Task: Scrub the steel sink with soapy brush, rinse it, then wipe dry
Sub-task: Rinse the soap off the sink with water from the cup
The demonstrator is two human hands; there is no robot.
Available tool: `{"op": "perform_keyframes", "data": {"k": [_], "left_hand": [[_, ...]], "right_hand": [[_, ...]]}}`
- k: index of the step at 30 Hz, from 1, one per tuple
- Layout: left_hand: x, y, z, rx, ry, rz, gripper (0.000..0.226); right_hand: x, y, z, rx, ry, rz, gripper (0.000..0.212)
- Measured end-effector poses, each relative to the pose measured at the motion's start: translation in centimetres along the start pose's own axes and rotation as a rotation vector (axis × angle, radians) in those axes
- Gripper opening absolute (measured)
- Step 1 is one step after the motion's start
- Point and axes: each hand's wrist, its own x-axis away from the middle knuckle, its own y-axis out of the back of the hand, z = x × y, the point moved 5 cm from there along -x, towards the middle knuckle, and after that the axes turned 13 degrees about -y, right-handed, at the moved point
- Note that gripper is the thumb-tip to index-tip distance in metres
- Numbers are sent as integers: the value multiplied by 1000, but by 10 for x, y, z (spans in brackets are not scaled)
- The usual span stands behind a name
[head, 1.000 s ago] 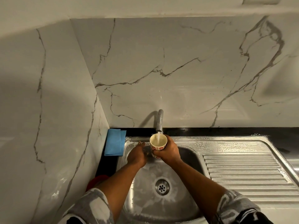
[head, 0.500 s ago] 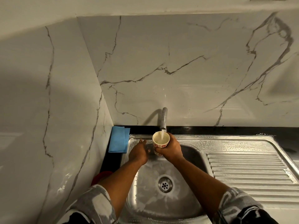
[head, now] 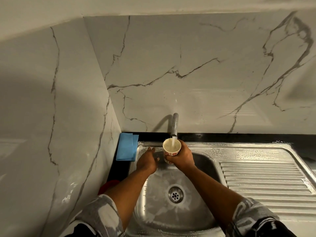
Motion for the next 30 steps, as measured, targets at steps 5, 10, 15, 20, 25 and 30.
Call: {"op": "perform_keyframes", "data": {"k": [5,10,15,20,25,30], "left_hand": [[1,2,-3,-21,-36,24,61],[1,3,-3,-13,-21,18,60],[2,5,-4,-5,-12,20,57],[7,10,-11,-22,-31,27,58],[11,9,-14,-25,-42,42,62],[15,8,-13,20,-17,39,60]], "right_hand": [[-2,-1,-2,-9,-5,-2,86],[-3,-1,-2,-5,1,-6,84],[-5,-2,-2,-12,-10,-1,86],[-6,-4,-4,-13,-22,8,86],[-6,-3,-4,-16,-29,-1,86],[-5,0,-3,-17,-29,-2,86]]}}
